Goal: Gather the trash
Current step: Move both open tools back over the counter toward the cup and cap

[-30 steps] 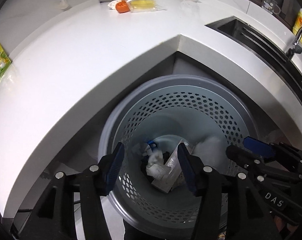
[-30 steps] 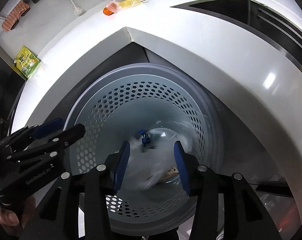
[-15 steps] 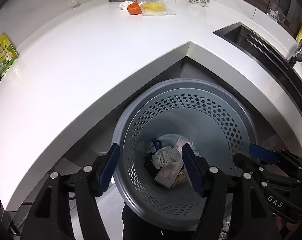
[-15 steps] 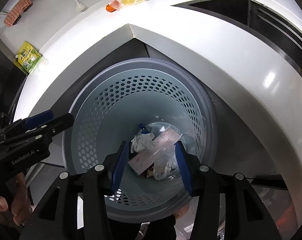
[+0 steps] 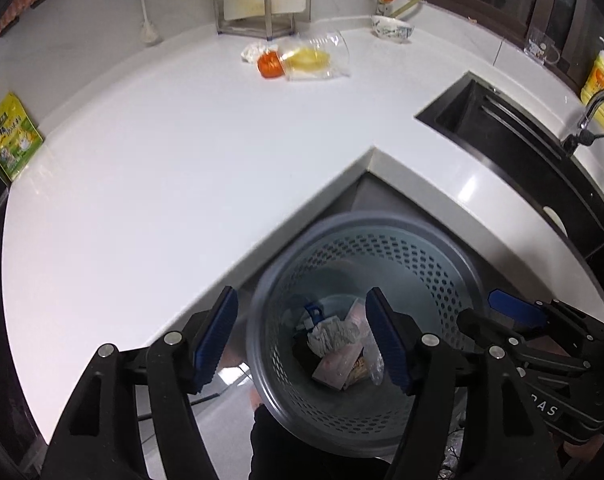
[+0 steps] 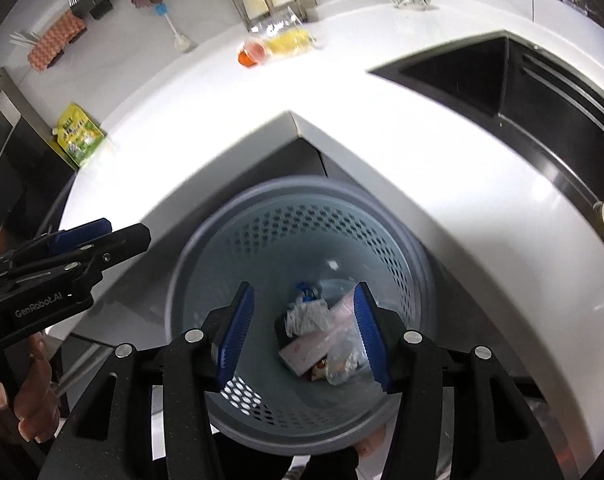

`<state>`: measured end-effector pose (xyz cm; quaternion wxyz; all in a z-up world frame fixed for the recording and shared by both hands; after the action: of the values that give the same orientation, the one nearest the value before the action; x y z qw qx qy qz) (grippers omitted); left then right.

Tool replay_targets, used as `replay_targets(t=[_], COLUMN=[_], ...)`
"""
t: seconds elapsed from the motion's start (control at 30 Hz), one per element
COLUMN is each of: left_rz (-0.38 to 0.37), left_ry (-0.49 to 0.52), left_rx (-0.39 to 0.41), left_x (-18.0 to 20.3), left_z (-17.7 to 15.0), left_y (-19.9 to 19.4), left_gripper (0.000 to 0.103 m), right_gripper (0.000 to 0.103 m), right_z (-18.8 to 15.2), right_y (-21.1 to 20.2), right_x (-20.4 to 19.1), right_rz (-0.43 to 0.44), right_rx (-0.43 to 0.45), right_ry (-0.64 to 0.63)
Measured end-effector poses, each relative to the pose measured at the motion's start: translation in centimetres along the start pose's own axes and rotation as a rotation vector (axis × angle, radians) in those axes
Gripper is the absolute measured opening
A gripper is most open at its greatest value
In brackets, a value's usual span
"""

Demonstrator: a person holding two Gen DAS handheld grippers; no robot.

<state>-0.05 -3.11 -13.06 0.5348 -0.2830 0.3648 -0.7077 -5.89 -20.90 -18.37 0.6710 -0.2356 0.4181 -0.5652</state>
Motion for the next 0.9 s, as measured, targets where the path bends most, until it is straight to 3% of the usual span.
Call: replay_targets(t=[0.43,0.9], left_rz=[-0.03,-0.068], left_ry=[0.033,0.064], left_rx=[0.081,0.125], left_x=[-3.1,-8.0], left_z=[6.7,14.8], left_y=[-0.8,2.4], left_gripper=[0.076,0.081], right_gripper=[0.055,0.059], right_z=[6.1,15.5], right_y=[-0.1,3.7], right_x=[-2.5,-5.3], right_rz=[-0.01,-0.061], right_rx=[0.098,0.21], right_ry=[0.006,0.029])
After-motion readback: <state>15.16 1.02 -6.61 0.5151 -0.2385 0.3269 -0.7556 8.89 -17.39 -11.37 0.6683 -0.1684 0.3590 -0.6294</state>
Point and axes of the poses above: each gripper's, at about its wrist camera, not at the fingertips, and y roughly the way its jaws point, x to its right, z to its top, the point moved 3 cm from there along y, roughly the way its jaws point, and after that the axes turned 6 degrees about x, right-handed, at the moved point
